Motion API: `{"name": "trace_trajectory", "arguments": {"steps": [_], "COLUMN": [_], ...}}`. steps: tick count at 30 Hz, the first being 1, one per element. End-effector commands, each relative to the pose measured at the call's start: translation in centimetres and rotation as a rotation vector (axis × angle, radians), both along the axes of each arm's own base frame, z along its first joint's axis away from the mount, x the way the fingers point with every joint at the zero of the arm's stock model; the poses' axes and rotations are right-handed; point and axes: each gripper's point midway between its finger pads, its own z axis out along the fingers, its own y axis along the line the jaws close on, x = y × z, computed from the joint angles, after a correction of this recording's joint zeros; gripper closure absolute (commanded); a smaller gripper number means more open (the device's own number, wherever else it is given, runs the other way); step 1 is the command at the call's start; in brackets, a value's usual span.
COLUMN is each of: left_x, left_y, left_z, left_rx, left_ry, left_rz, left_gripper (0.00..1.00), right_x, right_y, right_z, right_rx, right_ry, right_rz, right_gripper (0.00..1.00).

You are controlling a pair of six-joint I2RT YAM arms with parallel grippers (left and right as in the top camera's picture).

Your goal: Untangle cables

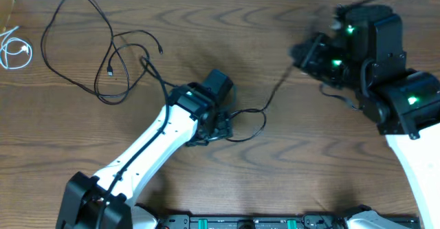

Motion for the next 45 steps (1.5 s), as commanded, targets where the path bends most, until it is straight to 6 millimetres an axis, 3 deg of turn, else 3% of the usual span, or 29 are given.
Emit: {"name": "trace_trajectory", "arguments": {"steps": [1,7,12,21,28,36,40,45], "left_x": [0.4,0.9,1.3,0.6,0.1,-0.1,0.0,0.1], "left_y": [3.6,5.3,5.5,6.2,7.5,10.0,9.6,7.4], "left_z": [0.8,2.1,5.1,9.8,10.7,10.4,10.4,10.5], "left_rx": [0.115,0.116,0.065,-0.022,0.015,0.076,0.051,-0.052], "left_ry": [-0.044,-0.077,-0.188,-0.363,-0.408,-0.388,-0.382,-0.368], "left_rz": [0.046,0.051,0.034,0.057,0.092,0.281,0.28,0.173], "left_gripper": [0.26,0.31,0.31,0.31,0.39,0.44,0.47,0.46], "right_x": [0.6,-1.3,-2.8,-4.5,-5.6,-6.0,-5.3,-3.5], "right_y": [-8.8,-15.8,-19.2,-22.5,-24.4,-25.0,-23.3,-19.0], "right_z": [-0.4,-1.6,-1.9,-2.4,-2.3,-2.6,-3.6,-5.0], "right_rx": [-0.259,-0.419,-0.498,-0.531,-0.57,-0.537,-0.444,-0.248], "right_ry": [-0.016,0.077,0.132,0.2,0.228,0.249,0.269,0.299], "right_rz": [-0.335,-0.544,-0.648,-0.747,-0.81,-0.84,-0.765,-0.584], "right_gripper": [0.98,0.98,0.98,0.99,0.98,0.96,0.97,0.99]}}
